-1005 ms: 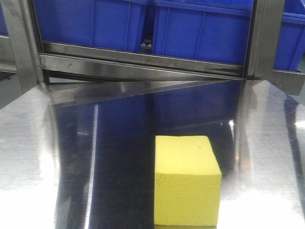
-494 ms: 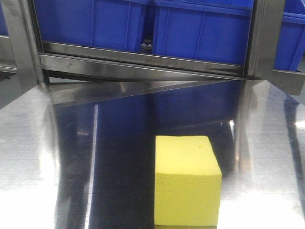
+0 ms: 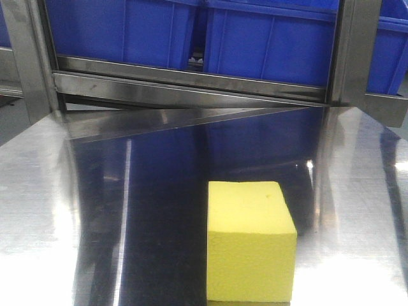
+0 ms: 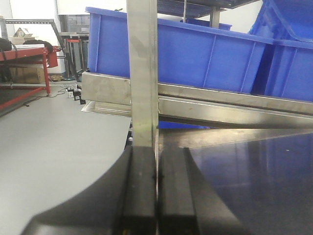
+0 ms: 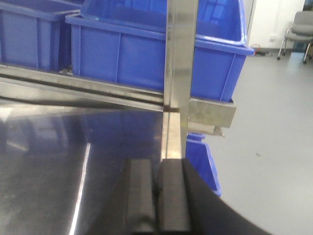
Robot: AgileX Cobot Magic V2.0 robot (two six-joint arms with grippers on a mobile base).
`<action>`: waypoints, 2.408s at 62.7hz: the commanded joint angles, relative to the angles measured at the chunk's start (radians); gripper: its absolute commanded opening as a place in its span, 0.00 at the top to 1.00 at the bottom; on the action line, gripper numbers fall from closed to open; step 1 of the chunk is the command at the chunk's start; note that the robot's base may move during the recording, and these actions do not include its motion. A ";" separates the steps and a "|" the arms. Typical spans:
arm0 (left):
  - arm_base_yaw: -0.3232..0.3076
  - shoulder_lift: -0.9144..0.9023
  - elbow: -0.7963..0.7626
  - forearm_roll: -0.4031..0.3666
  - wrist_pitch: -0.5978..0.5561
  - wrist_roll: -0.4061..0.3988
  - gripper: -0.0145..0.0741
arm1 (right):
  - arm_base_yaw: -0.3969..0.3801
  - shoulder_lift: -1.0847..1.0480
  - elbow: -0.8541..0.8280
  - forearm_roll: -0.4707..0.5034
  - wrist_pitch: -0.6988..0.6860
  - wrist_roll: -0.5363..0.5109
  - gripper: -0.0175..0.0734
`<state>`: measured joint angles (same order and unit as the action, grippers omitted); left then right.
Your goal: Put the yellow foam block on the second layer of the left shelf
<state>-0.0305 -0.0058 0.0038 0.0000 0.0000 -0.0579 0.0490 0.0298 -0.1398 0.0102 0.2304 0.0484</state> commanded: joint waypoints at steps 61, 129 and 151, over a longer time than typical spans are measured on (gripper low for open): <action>0.002 -0.020 0.028 -0.006 -0.081 -0.003 0.70 | 0.253 0.582 -0.325 -0.010 0.071 0.013 0.32; 0.002 -0.020 0.028 -0.006 -0.081 -0.003 0.70 | 0.775 1.325 -0.969 -0.174 0.739 0.928 0.12; 0.002 -0.020 0.028 -0.006 -0.081 -0.003 0.70 | 0.862 1.407 -0.990 -0.176 0.692 0.965 0.12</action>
<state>-0.0305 -0.0058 0.0038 0.0000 0.0000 -0.0579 0.8979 1.4569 -1.0940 -0.1373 0.9640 1.0094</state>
